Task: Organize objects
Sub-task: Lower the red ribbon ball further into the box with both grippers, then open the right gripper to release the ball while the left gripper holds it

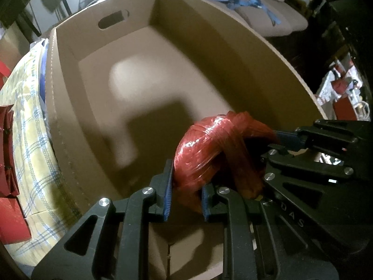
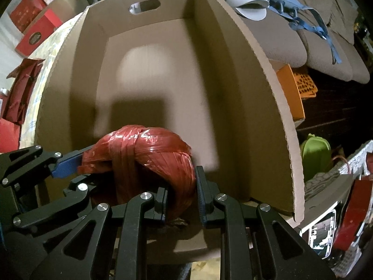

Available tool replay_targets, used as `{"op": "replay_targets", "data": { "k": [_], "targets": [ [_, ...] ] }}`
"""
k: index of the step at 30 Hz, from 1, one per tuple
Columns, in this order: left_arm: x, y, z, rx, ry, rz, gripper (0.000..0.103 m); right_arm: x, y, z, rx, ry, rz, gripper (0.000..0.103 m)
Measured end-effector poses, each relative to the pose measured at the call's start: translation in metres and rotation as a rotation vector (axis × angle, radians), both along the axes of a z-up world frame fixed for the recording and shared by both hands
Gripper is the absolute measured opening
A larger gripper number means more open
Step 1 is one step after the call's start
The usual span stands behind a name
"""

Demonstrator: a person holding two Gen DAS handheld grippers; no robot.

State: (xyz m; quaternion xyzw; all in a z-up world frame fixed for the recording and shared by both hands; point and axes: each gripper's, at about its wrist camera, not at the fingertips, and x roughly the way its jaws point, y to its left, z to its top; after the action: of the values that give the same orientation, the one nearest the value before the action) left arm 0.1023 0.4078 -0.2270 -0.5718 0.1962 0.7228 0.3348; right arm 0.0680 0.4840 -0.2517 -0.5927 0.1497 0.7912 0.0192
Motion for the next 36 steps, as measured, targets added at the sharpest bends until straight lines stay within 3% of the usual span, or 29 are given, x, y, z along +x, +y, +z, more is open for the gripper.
{"op": "replay_targets", "data": {
  "k": [10,20,28,36],
  "targets": [
    [-0.001,0.0,-0.002,0.02,-0.019,-0.003,0.019,-0.001,0.001,-0.002,0.012,-0.005,-0.012,0.02],
    [-0.011,-0.007,0.007,0.115,-0.093,0.023,0.022,-0.002,0.006,0.0,0.034,0.008,-0.045,0.02],
    [-0.008,-0.004,0.017,0.147,-0.096,0.003,0.023,-0.002,0.011,-0.004,0.084,-0.013,-0.081,0.02],
    [-0.007,-0.001,0.017,0.136,-0.079,0.009,0.022,-0.001,0.013,0.003,0.062,0.022,-0.087,0.023]
  ]
}}
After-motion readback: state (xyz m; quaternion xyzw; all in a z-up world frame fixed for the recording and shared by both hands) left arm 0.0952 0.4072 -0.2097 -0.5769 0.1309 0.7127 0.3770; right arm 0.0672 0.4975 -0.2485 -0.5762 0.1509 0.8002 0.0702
